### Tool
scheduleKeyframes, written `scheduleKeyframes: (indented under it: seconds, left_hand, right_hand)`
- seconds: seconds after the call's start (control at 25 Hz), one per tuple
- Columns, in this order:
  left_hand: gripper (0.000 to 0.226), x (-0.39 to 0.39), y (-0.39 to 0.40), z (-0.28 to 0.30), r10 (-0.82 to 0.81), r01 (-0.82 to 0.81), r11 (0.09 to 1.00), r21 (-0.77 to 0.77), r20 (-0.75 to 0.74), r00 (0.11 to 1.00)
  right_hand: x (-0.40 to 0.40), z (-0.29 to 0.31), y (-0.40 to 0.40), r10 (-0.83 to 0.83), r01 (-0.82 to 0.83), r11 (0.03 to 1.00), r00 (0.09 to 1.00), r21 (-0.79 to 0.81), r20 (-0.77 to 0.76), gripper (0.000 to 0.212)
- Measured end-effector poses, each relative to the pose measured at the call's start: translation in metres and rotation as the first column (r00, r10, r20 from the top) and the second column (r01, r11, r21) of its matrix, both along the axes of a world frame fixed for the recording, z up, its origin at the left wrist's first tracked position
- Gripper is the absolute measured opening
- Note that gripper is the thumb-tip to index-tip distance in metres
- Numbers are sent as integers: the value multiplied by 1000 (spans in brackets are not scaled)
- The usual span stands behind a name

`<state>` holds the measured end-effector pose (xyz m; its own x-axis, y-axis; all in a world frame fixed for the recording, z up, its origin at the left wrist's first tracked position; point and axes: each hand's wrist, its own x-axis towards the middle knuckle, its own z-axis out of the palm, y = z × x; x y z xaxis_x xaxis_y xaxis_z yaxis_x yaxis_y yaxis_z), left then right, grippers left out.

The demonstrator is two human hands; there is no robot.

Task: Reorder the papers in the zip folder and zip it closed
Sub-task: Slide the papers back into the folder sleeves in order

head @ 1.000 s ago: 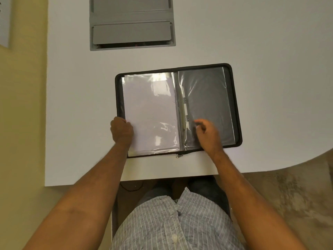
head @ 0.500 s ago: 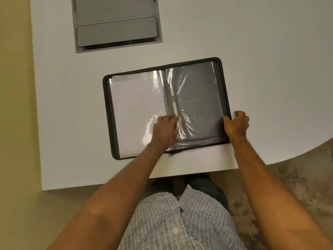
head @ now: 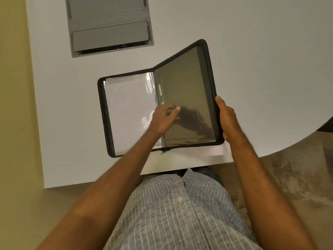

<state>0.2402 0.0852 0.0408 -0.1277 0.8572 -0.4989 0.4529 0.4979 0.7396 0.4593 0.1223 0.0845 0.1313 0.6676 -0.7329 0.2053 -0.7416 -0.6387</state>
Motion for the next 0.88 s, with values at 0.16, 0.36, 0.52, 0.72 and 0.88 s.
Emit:
scheduleKeyframes:
  seconds: [0.16,0.36,0.52,0.72,0.88]
  left_hand:
    - [43,20,14,40,84,-62,995,-83,302,950]
    - [71,25,25,48,69,-64,998,-27,282,957]
    - [93,36,28,45,76,-74,997,-20,214,974]
    - [90,52,61,61,107,-107,994,-38,10,994]
    - [81,61,78,64,93,-96,995,-37,-63,994]
  right_hand:
    - [-23,32,-7,165,-166,986,956,19,-242,38]
    - [-48,36,-8,216,-215,974,976,69,-2,44]
    - [-44,38,-12,86,-92,975,996,205,34,32]
    - [-39,42,-20,-23,31,972,999,233,-37,11]
    - [-34,42,-17,-66,73,973,997,218,-36,8]
